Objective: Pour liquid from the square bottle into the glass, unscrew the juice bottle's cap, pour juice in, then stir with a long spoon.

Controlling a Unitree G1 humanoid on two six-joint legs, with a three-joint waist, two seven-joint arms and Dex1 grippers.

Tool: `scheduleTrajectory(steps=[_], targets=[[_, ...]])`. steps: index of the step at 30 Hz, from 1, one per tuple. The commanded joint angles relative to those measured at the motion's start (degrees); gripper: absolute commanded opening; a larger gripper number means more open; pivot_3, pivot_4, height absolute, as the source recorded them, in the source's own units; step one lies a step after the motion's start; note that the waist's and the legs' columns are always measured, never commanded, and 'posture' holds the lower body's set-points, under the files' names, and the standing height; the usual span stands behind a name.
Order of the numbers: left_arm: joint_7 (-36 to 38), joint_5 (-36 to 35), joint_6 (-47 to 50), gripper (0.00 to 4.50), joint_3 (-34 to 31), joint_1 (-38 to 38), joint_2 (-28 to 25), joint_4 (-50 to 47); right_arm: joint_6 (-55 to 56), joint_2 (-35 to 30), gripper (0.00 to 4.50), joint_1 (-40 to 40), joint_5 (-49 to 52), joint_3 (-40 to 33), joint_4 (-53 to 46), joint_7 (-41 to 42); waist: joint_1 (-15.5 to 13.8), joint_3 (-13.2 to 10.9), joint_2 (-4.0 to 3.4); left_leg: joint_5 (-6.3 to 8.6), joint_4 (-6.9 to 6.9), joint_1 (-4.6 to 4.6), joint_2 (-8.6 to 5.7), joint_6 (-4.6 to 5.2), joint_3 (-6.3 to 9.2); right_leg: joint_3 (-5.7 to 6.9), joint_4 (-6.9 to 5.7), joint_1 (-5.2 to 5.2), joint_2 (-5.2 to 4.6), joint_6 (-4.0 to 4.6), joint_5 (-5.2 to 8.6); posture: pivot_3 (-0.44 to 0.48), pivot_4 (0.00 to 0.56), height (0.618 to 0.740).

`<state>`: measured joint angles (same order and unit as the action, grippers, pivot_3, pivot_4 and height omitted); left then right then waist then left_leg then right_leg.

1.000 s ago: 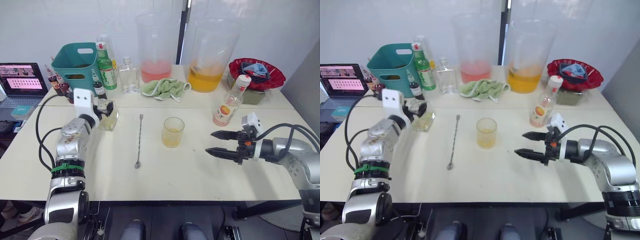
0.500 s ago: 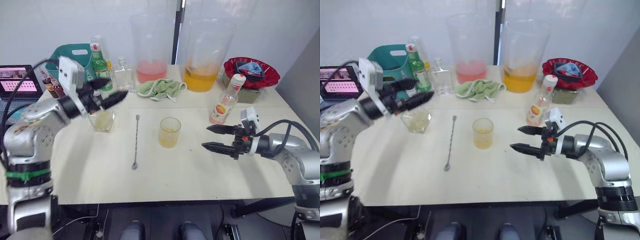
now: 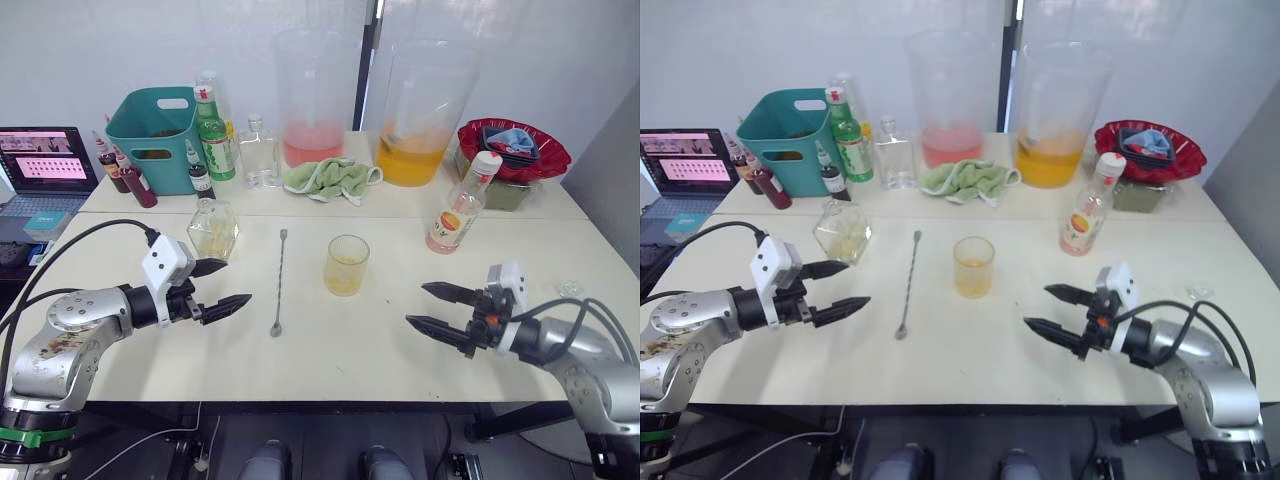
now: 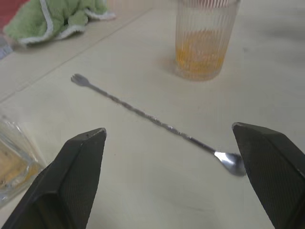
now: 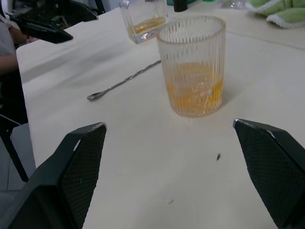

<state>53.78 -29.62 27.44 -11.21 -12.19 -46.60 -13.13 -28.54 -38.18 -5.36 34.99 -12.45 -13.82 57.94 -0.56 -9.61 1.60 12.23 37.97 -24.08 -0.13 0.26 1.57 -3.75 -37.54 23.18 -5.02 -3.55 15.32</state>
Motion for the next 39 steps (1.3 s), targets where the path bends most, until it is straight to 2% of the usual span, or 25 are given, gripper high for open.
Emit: scheduleTrajectory(steps=[1,6,11,15,20,25,31,39], targets=[[4.15,-2.71,-2.64,4.48,-2.10,0.80,0.08,-1.00,4.54,2.19,4.50,5.29,0.00,-4.57,-4.09,-2.91,0.04,0.01,-0.01,0.00,0.00,0.01,0.00,0.00,0.00,0.00,0.01,0.00,0.01,0.00,0.00,0.000,0.150,0.740],[5.72,-0.41,-7.87,4.48,-0.34,-0.86,2.30,3.22,12.20,7.91,4.50,12.74,-2.26,-7.65,-5.03,-8.12,0.21,0.01,-0.01,0.00,-0.03,0.08,0.01,0.00,-0.04,-0.01,0.00,-0.03,0.05,0.00,0.00,0.000,0.150,0.740],[7.25,-1.43,-10.53,4.48,-0.31,-2.09,4.30,3.52,16.34,11.48,4.50,14.66,-3.27,-9.78,-4.04,-13.45,0.37,0.01,-0.02,-0.03,-0.03,0.15,0.01,-0.05,-0.09,-0.03,-0.02,-0.08,0.08,0.00,0.00,0.000,0.150,0.740],[6.81,-5.52,-7.72,4.48,-1.60,-2.72,4.85,0.20,15.34,11.64,4.50,5.55,-2.44,-11.31,1.08,-19.17,1.17,0.02,-0.03,-0.03,-0.04,0.22,0.04,-0.05,-0.02,-0.09,-0.04,-0.08,0.06,0.00,0.00,0.000,0.150,0.740],[4.17,-8.69,-5.22,4.48,-2.73,-0.17,5.60,-6.06,16.06,8.77,4.50,-4.93,-4.87,-11.19,7.40,-22.54,1.46,0.03,-0.05,-0.02,-0.11,0.30,0.04,-0.03,-0.01,-0.15,-0.11,-0.06,0.12,0.00,0.00,0.000,0.150,0.740],[-1.14,-8.64,-4.94,4.48,-4.66,2.84,6.73,-11.04,17.77,5.53,4.50,-20.30,-10.67,-8.91,23.33,-25.78,1.50,0.02,-0.05,0.00,-0.13,0.29,0.01,0.00,-0.05,-0.21,-0.07,-0.03,-0.01,0.00,0.00,0.000,0.150,0.740],[-4.53,-7.53,-6.24,4.48,-6.08,7.26,7.14,-14.24,19.64,4.43,4.50,-34.26,-12.90,-6.07,39.02,-22.14,1.58,0.02,-0.06,0.01,-0.14,0.29,0.00,0.02,-0.18,-0.18,-0.05,-0.05,0.05,0.01,0.00,0.000,0.150,0.740],[-8.97,-7.22,-6.47,4.48,-7.78,11.95,8.03,-19.85,24.56,4.79,4.50,-46.45,-16.29,-3.43,55.48,-20.26,1.81,0.01,-0.07,0.01,-0.18,0.26,0.00,0.02,-0.17,-0.17,0.00,-0.04,-0.04,0.01,0.00,0.000,0.150,0.740]])
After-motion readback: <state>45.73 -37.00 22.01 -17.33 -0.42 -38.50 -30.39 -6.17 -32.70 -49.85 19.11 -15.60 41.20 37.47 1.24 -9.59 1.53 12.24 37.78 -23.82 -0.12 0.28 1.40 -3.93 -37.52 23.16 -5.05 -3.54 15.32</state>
